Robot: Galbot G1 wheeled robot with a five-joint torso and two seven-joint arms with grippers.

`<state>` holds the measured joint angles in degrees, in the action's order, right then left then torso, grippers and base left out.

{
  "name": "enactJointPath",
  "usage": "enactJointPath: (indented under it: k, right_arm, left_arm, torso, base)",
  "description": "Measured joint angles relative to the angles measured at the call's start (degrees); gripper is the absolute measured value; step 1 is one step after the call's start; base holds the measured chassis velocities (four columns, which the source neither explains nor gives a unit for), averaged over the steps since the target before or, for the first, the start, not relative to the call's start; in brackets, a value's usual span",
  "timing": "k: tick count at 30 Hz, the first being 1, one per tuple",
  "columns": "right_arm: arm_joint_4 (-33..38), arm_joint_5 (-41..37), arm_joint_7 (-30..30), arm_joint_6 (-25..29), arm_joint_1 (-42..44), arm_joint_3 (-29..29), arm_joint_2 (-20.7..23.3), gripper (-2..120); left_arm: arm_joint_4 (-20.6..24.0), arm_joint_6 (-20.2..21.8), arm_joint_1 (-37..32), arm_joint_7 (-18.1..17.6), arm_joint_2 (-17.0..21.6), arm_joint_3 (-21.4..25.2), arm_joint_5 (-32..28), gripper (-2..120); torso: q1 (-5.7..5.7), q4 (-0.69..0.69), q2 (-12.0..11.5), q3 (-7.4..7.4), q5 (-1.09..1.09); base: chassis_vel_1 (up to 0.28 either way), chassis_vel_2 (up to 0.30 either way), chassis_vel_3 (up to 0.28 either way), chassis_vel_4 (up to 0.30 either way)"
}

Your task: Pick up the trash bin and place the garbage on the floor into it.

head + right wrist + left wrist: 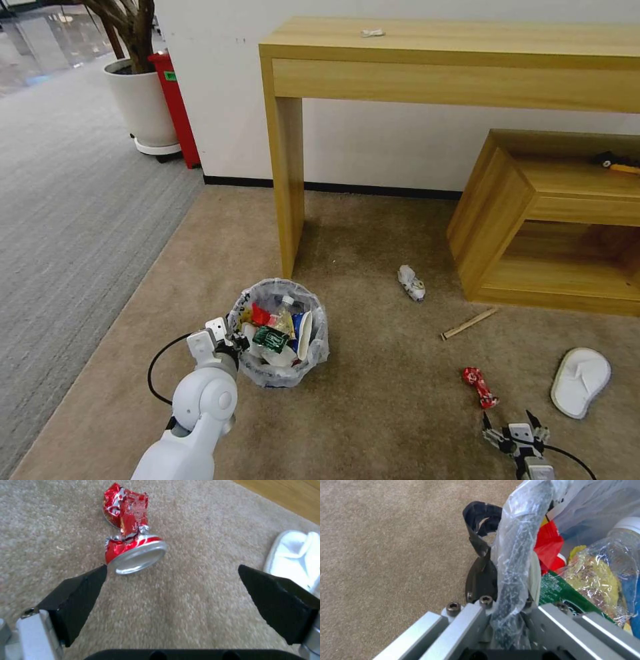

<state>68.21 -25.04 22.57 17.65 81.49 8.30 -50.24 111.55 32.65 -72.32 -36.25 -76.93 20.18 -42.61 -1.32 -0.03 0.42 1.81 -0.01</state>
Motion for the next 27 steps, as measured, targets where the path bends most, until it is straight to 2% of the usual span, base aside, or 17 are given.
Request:
enactJointPath:
  k: [13, 23, 27]
  right_arm:
    - [-7.8, 0.6, -2.2, 1.8, -7.6, -3.9, -0.5, 100]
    - [-9.0, 0.9, -2.6, 2.6, -10.4, -5.7, -0.7, 99]
    - [-8.5, 0.9, -2.3, 2.5, -10.8, -6.0, -0.8, 92]
  left_arm:
    - [1.6, 0.4, 0.2, -0.3, -0.3, -0.8, -0.5, 0]
    - [2.5, 0.6, 0.2, -0.5, -0.3, -0.8, -0.8, 0]
    - [3.1, 0.7, 0.2, -0.7, -0.4, -0.8, -0.9, 0]
  torso:
    - [0.00, -0.01, 0.0, 0.00, 0.00]
    - [0.00, -0.02, 0.0, 0.00, -0.01]
    - [0.00, -0.01, 0.0, 0.00, -0.01]
  base:
    - [0.000, 0.000, 0.000, 0.000]
    - [0.000, 0.000, 0.000, 0.000]
    - [0.000, 0.000, 0.000, 0.000]
